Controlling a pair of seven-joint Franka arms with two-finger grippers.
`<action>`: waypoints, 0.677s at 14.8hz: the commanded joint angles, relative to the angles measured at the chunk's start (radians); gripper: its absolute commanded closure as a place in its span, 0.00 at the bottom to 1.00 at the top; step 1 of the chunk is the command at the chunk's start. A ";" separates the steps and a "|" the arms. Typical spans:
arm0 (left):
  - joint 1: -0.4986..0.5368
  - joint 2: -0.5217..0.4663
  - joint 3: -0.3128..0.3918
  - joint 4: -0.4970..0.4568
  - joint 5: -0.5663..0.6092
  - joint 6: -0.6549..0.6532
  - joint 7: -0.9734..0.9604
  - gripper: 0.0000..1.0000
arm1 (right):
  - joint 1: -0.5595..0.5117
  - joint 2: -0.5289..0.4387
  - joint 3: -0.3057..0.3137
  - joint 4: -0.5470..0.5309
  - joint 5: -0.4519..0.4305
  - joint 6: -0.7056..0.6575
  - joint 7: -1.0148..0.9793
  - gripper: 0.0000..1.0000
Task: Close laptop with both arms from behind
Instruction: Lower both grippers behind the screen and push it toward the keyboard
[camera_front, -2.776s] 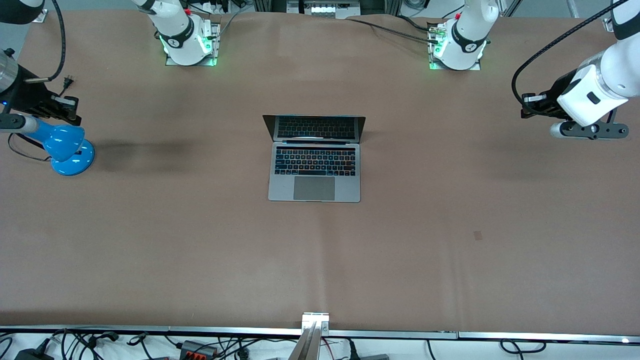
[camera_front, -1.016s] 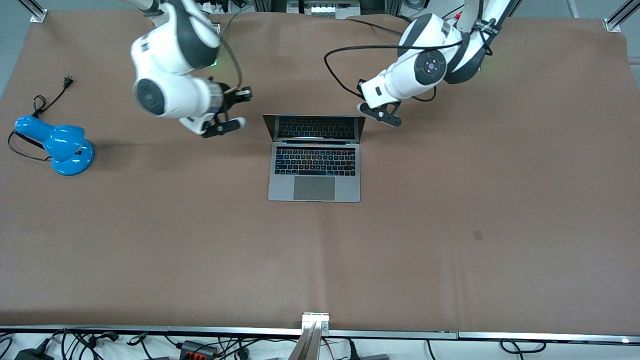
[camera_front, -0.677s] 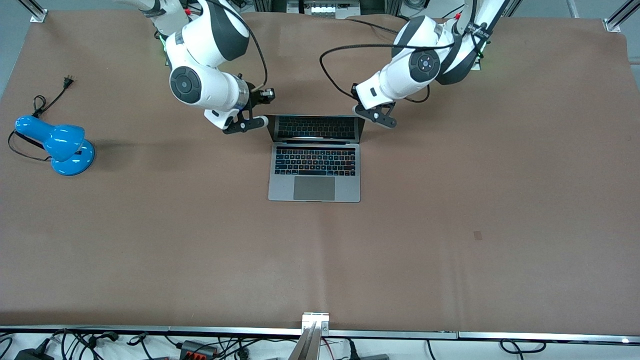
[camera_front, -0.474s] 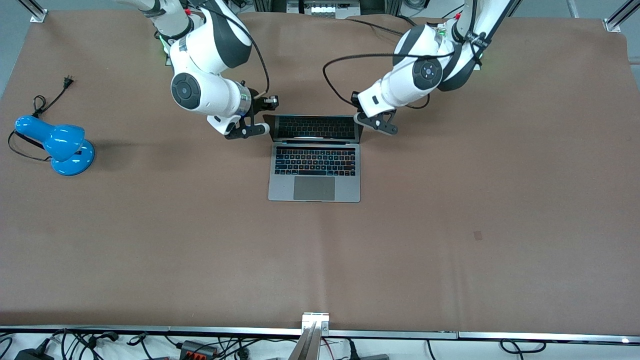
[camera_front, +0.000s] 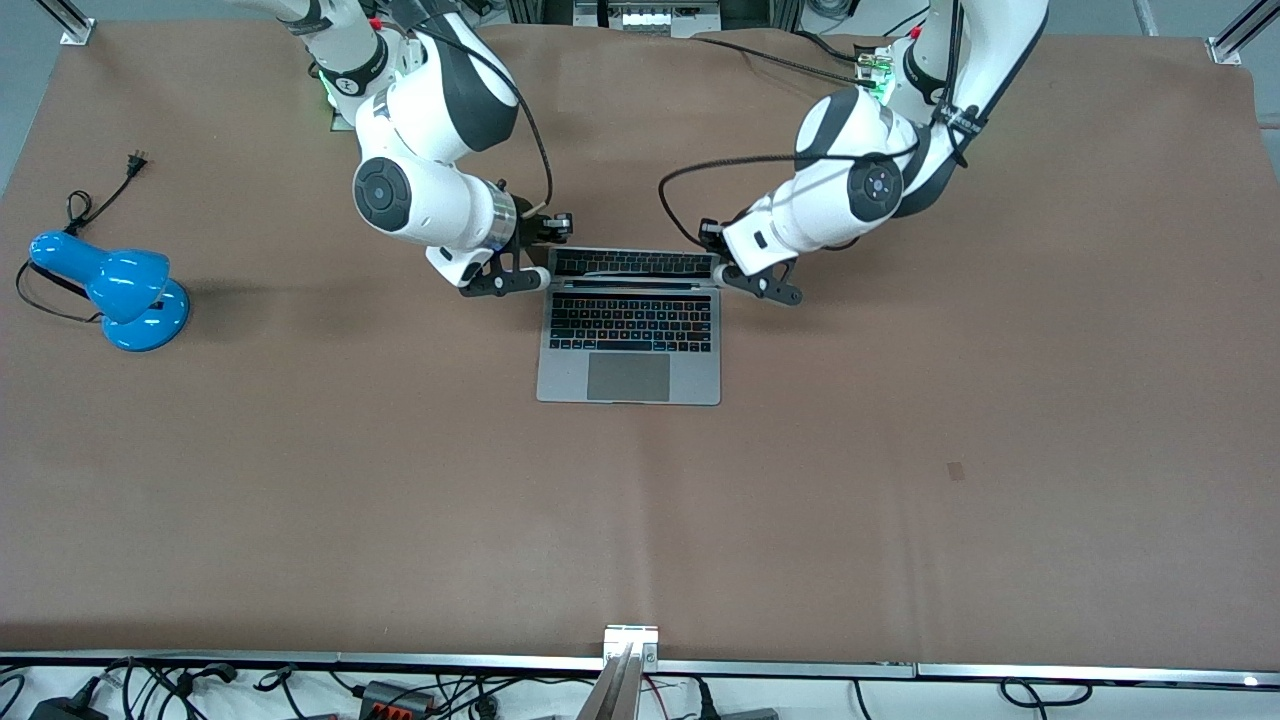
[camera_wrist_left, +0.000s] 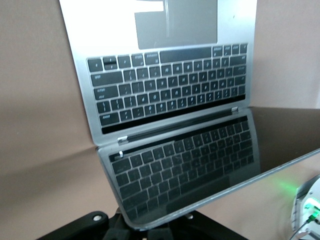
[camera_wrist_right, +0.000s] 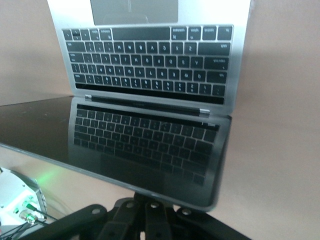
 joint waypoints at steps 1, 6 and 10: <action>0.014 0.055 -0.002 0.054 -0.019 0.007 -0.001 1.00 | 0.016 0.054 -0.010 0.058 0.015 0.011 0.018 1.00; 0.014 0.121 0.025 0.112 -0.010 0.010 0.002 1.00 | -0.001 0.140 -0.018 0.159 0.000 0.011 0.015 1.00; 0.012 0.170 0.033 0.121 -0.007 0.072 0.009 1.00 | 0.000 0.208 -0.035 0.218 -0.005 0.060 0.015 1.00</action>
